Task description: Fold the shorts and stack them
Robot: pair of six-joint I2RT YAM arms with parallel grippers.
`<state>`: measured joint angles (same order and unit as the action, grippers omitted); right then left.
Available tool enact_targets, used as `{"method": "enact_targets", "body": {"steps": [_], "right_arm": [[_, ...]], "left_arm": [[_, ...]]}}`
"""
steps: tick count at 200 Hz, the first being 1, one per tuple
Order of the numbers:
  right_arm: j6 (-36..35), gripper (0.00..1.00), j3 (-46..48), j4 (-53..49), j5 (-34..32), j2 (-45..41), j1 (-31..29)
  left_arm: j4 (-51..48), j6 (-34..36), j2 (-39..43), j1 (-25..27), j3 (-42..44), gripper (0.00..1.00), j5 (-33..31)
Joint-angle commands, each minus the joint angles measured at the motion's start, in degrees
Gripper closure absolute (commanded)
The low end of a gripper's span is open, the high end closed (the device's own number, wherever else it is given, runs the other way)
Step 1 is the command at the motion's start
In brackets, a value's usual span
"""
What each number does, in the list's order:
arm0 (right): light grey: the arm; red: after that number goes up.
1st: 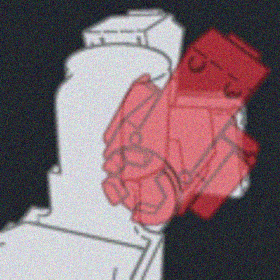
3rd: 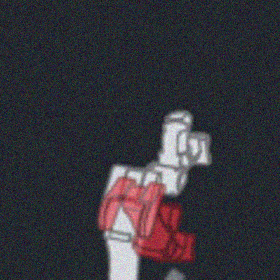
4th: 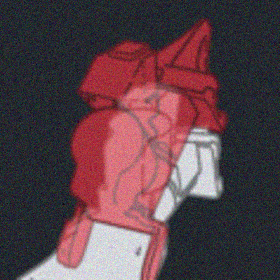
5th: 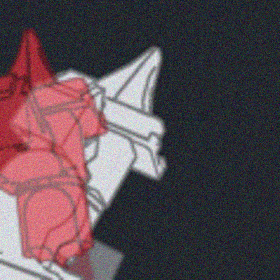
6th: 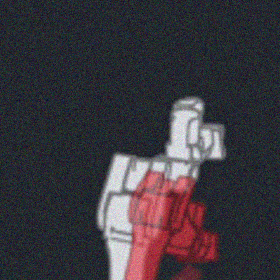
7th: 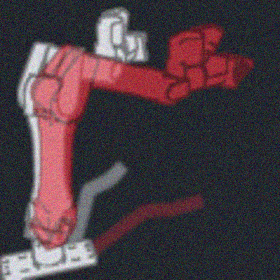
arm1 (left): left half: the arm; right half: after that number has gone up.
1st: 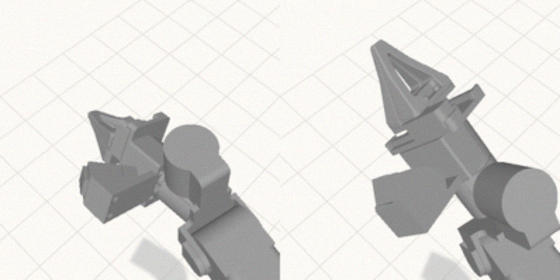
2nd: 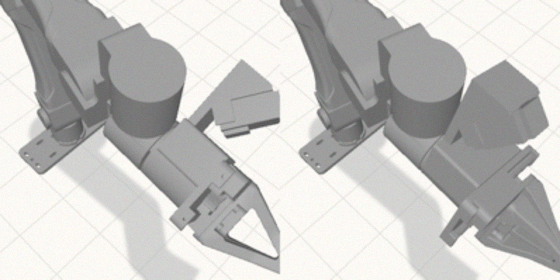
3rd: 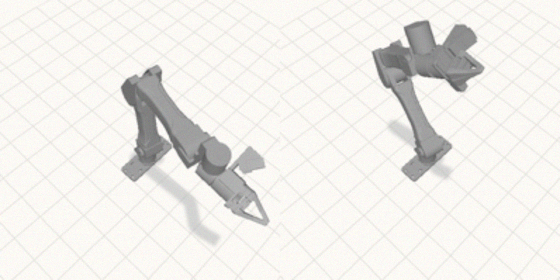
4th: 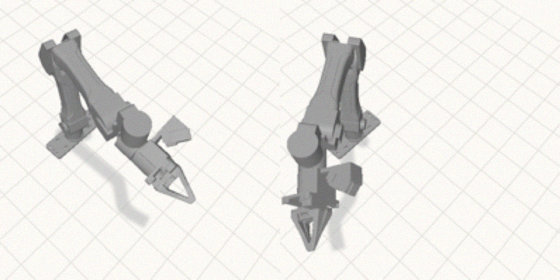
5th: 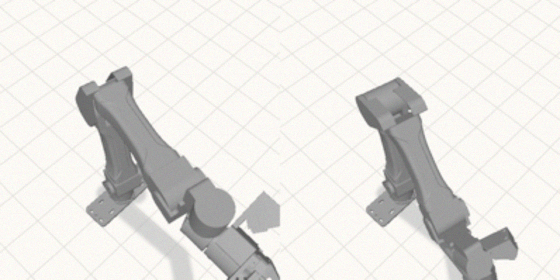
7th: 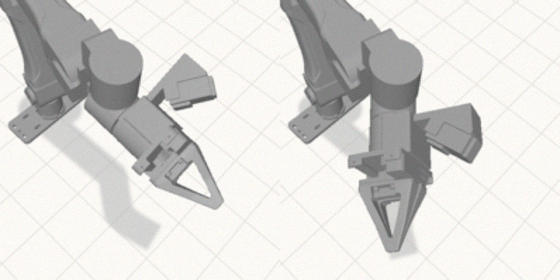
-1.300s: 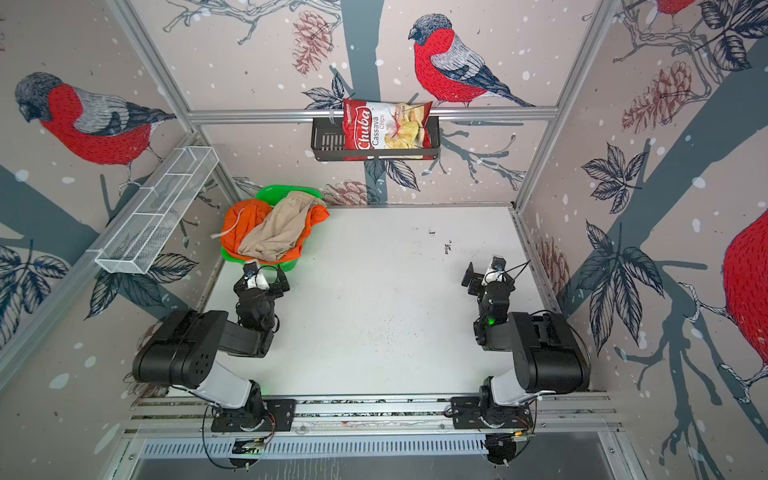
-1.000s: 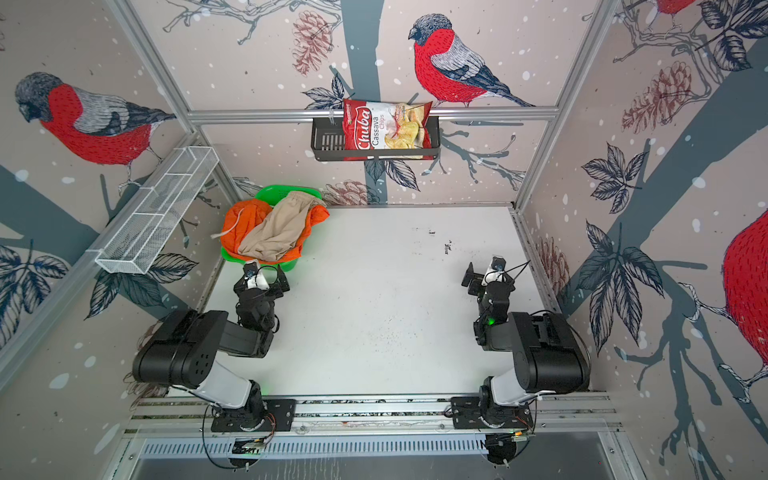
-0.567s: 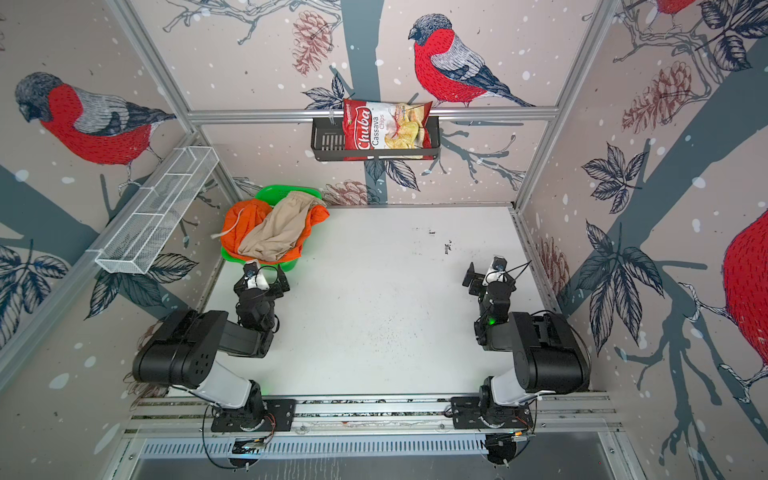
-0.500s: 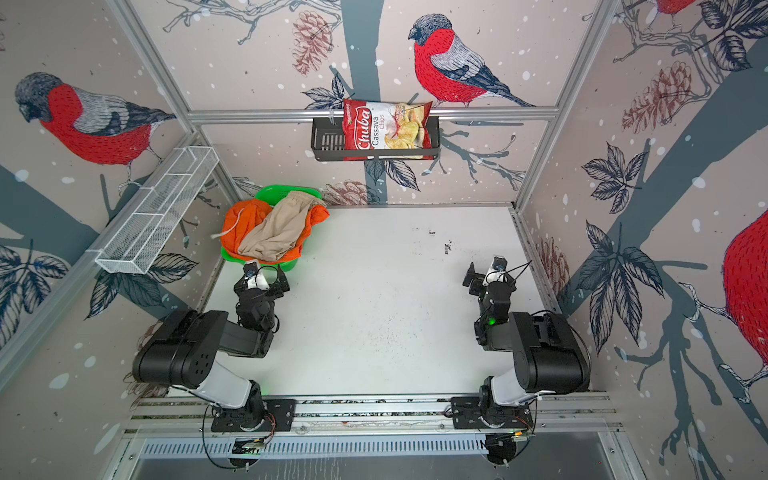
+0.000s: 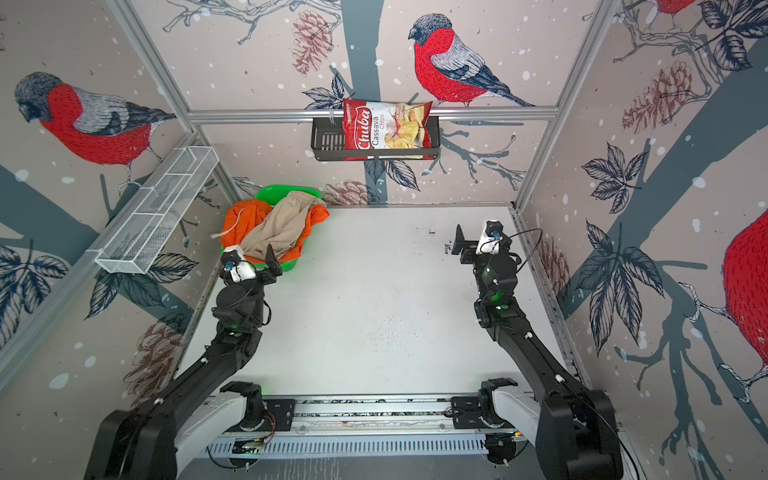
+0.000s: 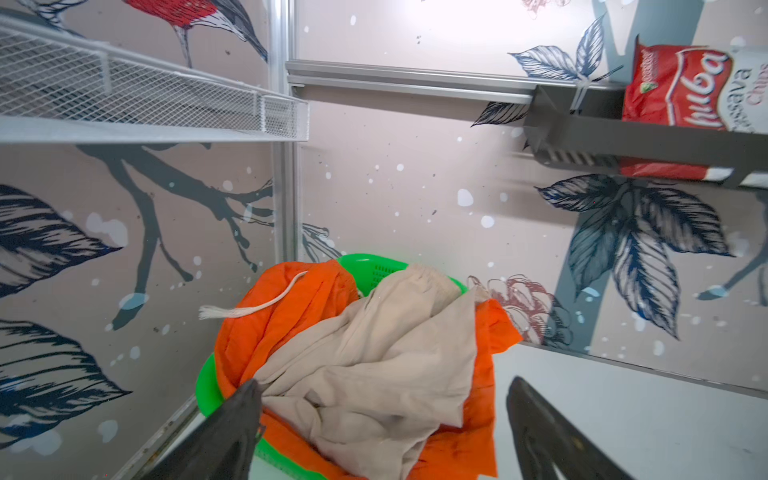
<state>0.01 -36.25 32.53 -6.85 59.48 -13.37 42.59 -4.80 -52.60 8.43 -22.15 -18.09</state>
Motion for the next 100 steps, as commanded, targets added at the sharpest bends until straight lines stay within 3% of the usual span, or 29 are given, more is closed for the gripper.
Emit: {"method": "enact_targets", "body": {"steps": [1,23,39,100], "right_arm": [[1.3,0.00,-5.8,-12.9,-1.0,-0.8,-5.1],[5.7,0.00,-10.2,-13.7,-0.1,1.5,-11.9],[7.6,0.00,-12.2,-13.1,2.1,4.9,-16.6],[11.1,0.00,-15.9,-10.5,5.6,18.4,-26.9]], "left_arm": [[-23.9,-3.9,1.2,-0.1,-9.4,0.09,2.3],[-39.7,-6.1,-4.6,-0.7,-23.1,0.09,2.8],[-48.8,-7.2,-11.7,-3.2,-33.0,0.09,8.8],[-62.9,-6.1,-38.1,-8.5,-62.1,0.11,17.5]]}}
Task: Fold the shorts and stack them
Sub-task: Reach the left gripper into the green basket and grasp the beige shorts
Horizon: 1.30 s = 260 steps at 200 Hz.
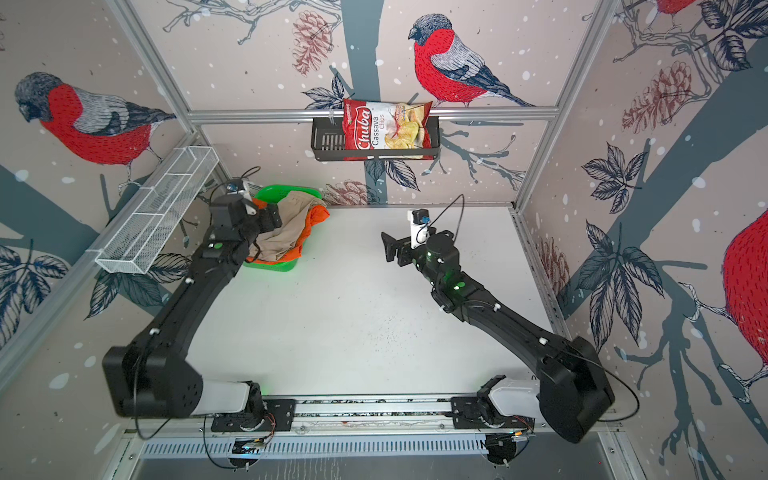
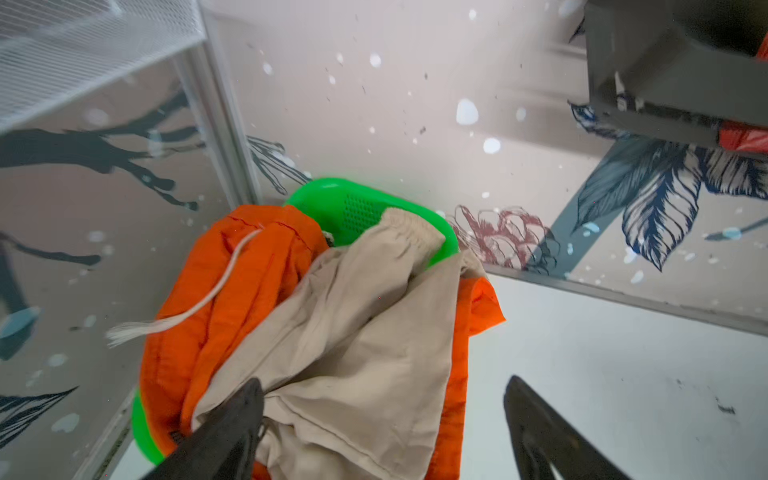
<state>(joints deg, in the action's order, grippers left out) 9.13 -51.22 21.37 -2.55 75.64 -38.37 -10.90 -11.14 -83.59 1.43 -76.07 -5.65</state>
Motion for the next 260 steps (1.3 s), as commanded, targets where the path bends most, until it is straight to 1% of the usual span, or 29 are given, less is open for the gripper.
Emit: {"method": "enact_targets", "body": {"steps": [1,26,29,41,56,75,91,115,145,154,164,174,180,182,199,209,230,235,237,260], "right_arm": [[2.0,0.00,-0.8,0.8,1.3,2.3,-2.0],[3.2,0.00,-0.1,2.1,4.1,4.3,-3.0],[3.2,0.00,-0.1,2.2,4.3,4.5,-3.1],[3.5,0.00,-0.2,2.1,4.4,5.2,-3.4],[3.8,0.00,0.1,2.4,4.8,6.1,-3.8],[3.4,0.00,-0.2,2.4,5.5,7.0,-4.2],[3.3,0.00,-0.1,2.3,5.4,7.8,-4.3],[2.7,0.00,-0.7,1.5,3.8,9.3,-4.5],[1.9,0.00,-1.8,0.2,1.5,10.9,-4.5],[2.0,0.00,-2.1,0.3,1.2,11.4,-4.5],[2.2,0.00,-2.4,0.3,1.1,11.9,-4.5],[2.3,0.00,-3.0,0.1,0.9,12.6,-4.5],[2.3,0.00,-3.4,-0.3,0.8,13.1,-4.6],[2.3,0.00,-3.6,-0.4,0.8,13.1,-4.6],[2.2,0.00,-4.7,-1.6,0.7,14.1,-4.6],[2.1,0.00,-5.0,-2.1,0.6,14.2,-4.6],[2.5,0.00,-5.0,-1.9,0.7,13.8,-4.6],[2.6,0.00,-5.0,-1.8,0.8,13.7,-4.6],[2.7,0.00,-5.0,-1.8,0.8,13.6,-4.6],[3.0,0.00,-5.0,-1.8,1.9,12.2,-4.6]], "left_arm": [[-9.8,0.3,-7.5,-1.5,-8.7,0.12,5.2],[-16.6,1.1,-17.8,-1.8,-18.1,0.13,5.6],[-17.4,1.1,-18.9,-1.7,-19.2,0.13,5.2],[-20.4,1.1,-23.1,-1.7,-23.2,0.06,1.6],[-21.6,1.8,-27.2,-2.2,-26.8,0.05,-2.2],[-22.4,3.2,-31.9,-3.1,-31.3,0.06,-3.1],[-23.1,3.8,-35.2,-4.1,-35.4,0.10,-2.7],[-22.7,4.6,-39.0,-4.9,-38.8,0.10,-1.2],[-22.7,5.3,-42.9,-5.6,-41.5,0.14,3.9],[-22.2,5.7,-43.7,-5.9,-41.7,0.17,6.1],[-21.4,5.0,-44.2,-6.1,-41.5,0.18,8.1],[-20.3,4.6,-44.6,-6.3,-41.0,0.20,8.9],[-19.8,4.5,-45.1,-6.4,-41.0,0.23,8.9],[-19.7,4.6,-45.2,-6.4,-41.1,0.26,8.8],[-19.8,4.7,-46.2,-6.4,-42.1,0.54,7.2],[-20.5,4.9,-46.4,-6.5,-43.0,0.68,6.5],[-21.4,5.1,-45.0,-6.5,-43.7,0.93,6.9],[-21.4,5.0,-44.3,-6.5,-43.6,0.96,7.0],[-21.4,5.0,-44.0,-6.4,-43.6,1.00,7.1],[-22.3,5.0,-39.3,-6.4,-43.6,1.00,9.0]]}}
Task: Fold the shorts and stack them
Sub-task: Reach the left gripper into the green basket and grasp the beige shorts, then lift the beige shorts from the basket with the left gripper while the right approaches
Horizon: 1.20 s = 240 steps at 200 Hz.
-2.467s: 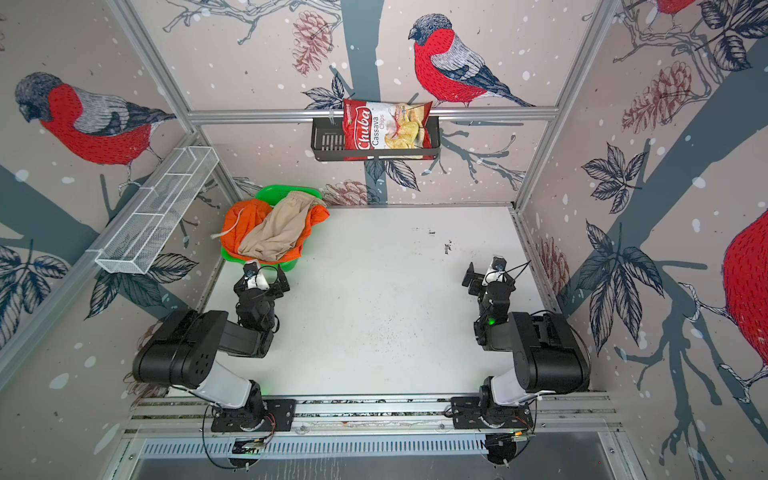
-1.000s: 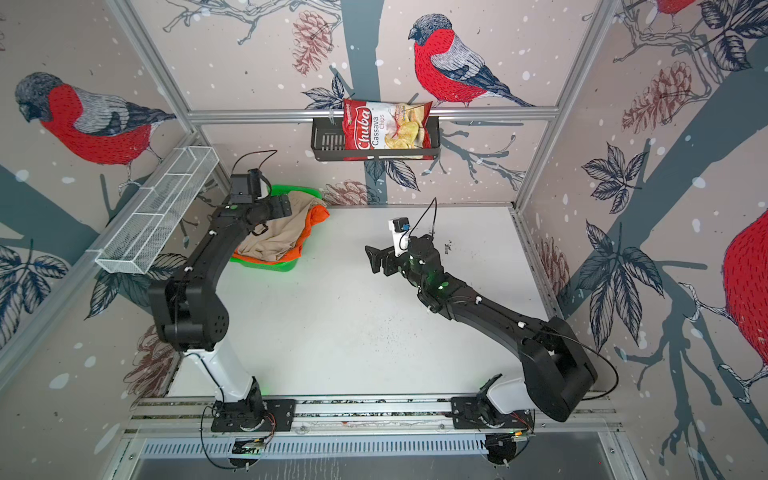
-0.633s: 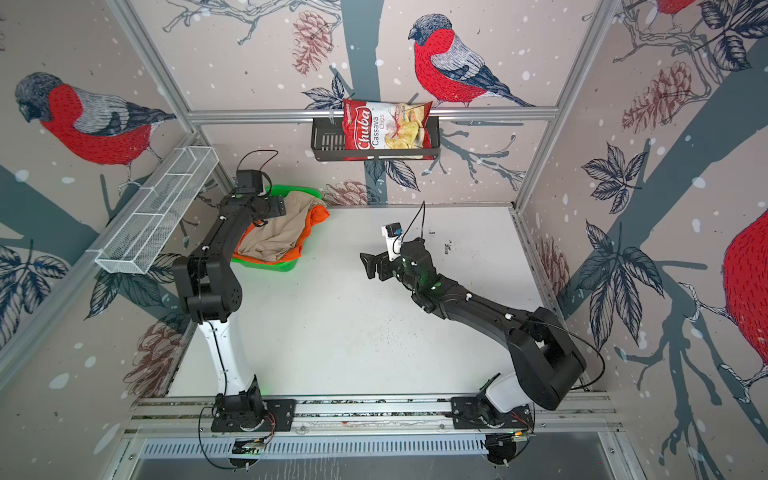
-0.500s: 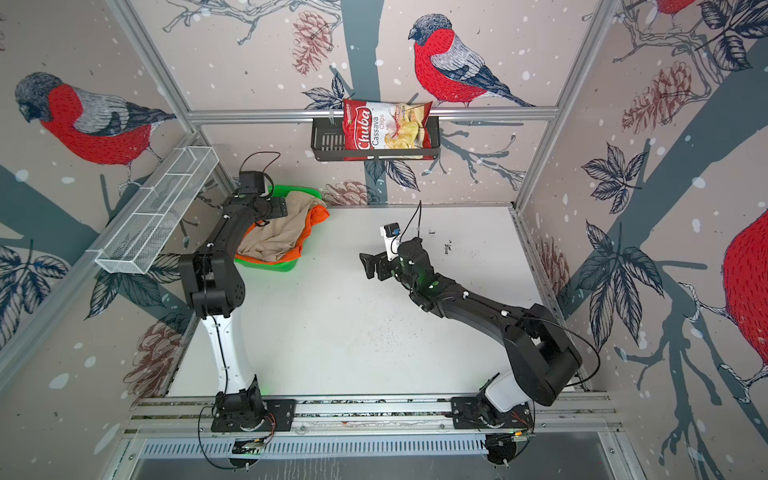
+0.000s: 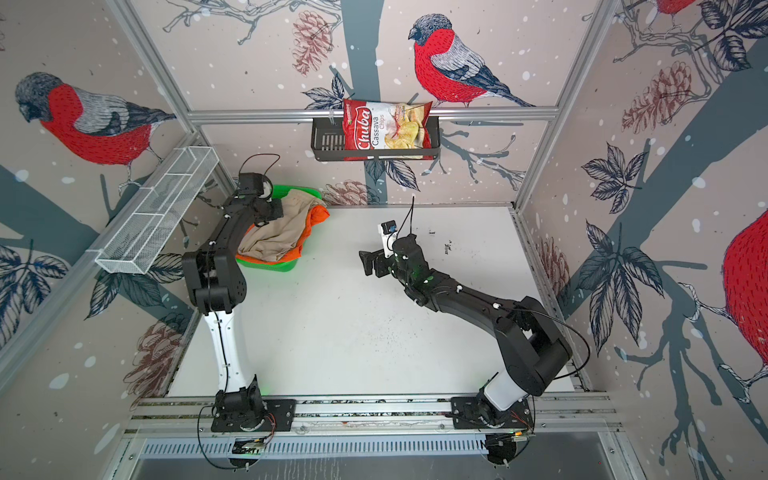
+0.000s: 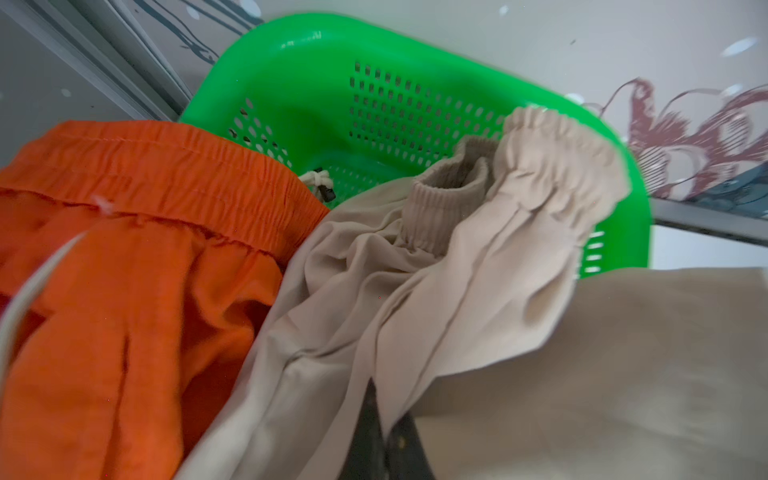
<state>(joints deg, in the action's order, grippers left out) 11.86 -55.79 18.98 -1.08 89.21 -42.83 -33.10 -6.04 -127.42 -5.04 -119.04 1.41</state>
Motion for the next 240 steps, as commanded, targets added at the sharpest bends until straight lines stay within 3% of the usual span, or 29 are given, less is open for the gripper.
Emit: {"method": "enact_targets", "body": {"steps": [1,57,91,114,140,166,200,240], "right_arm": [[0.3,0.00,-0.4,0.6,0.4,-1.4,-0.1],[0.9,0.00,0.8,1.5,-1.6,-5.3,-0.1],[2.0,0.00,1.6,2.8,-2.1,-7.8,-0.1],[2.2,0.00,1.8,3.5,-1.9,-9.7,-0.1],[2.2,0.00,2.3,3.8,-2.2,-12.8,0.0],[2.2,0.00,3.7,4.5,-3.9,-16.6,0.2],[2.9,0.00,6.6,4.8,-6.9,-21.8,1.2],[4.9,0.00,11.6,4.2,-11.8,-28.8,4.1]], "left_arm": [[-0.1,-0.1,4.7,0.0,-0.6,1.00,2.0],[0.3,0.9,17.4,0.4,0.3,1.00,7.4],[-2.3,2.4,23.5,3.0,-3.3,1.00,8.9],[-3.1,4.3,27.5,7.4,-4.4,1.00,9.8],[-2.2,4.5,31.4,11.7,-3.7,1.00,15.3],[-1.2,5.1,34.0,17.0,-3.7,1.00,15.6],[-0.2,5.5,34.8,23.6,-3.9,1.00,18.8],[-0.4,7.0,33.0,30.7,-3.7,1.00,17.6]]}}
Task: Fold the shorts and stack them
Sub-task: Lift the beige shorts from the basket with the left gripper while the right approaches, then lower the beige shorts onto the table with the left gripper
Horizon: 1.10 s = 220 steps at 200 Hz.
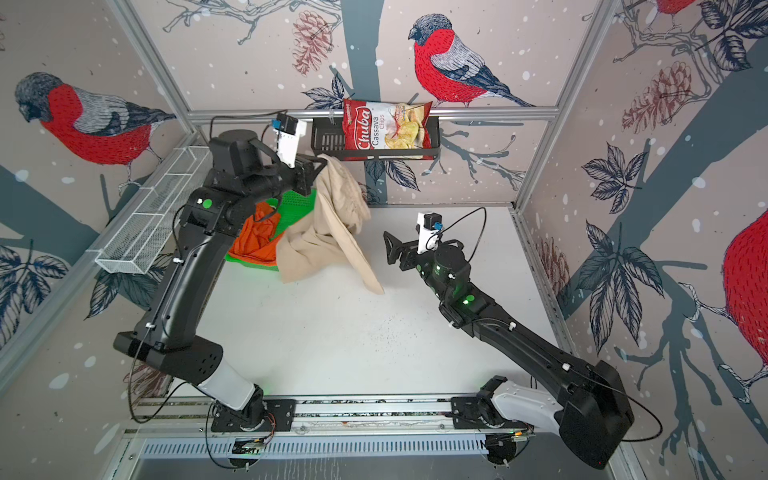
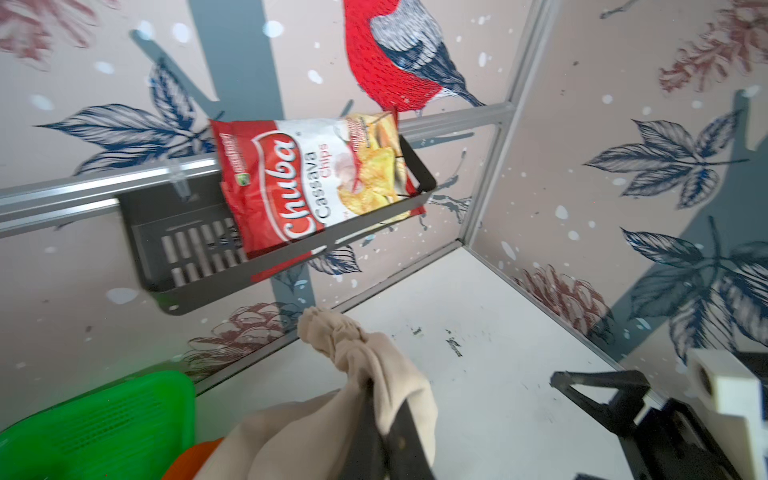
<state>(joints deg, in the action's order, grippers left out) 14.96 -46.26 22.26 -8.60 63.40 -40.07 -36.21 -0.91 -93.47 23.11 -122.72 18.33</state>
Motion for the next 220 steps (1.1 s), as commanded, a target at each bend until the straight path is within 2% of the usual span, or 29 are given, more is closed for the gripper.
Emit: {"method": "enact_targets", "body": {"steps": [1,42,71,86,100,123,155,182,220], "right_arm": [[1.8,0.00,2.2,0.8,-4.3,-3.2,1.5],[5.2,0.00,6.5,-3.3,-1.2,-9.5,7.5],[0.5,0.00,8.7,-4.8,3.1,-12.6,8.7],[-3.8,0.00,9.8,-4.7,8.3,-13.3,9.3],[-7.3,0.00,9.6,-5.8,17.2,-12.9,11.3],[-8.6,0.00,9.1,-5.8,28.4,-11.5,15.1],[-9.2,0.00,6.3,-5.3,38.1,-7.0,18.1],[-14.4,0.00,1.0,-10.4,45.4,-2.9,18.3],[-17.9,0.00,-2.6,-11.9,53.5,0.9,18.3]], "left_arm": [[2.6,1.8,-1.0,2.8,0.1,1.00,0.7],[1.0,3.0,-6.2,8.1,-2.3,1.00,2.5],[-0.7,5.2,-7.7,10.1,0.1,1.00,4.9],[-2.0,6.5,-7.7,10.5,2.3,1.00,5.0],[-2.0,7.1,-7.2,10.7,4.8,1.00,5.5],[-2.0,9.4,-5.5,11.2,8.1,1.00,9.3],[-2.0,15.3,-2.4,12.3,12.2,1.00,16.5],[-4.2,21.4,-0.7,12.6,14.2,1.00,22.8],[-7.9,27.5,0.0,12.9,15.8,1.00,23.7]]}}
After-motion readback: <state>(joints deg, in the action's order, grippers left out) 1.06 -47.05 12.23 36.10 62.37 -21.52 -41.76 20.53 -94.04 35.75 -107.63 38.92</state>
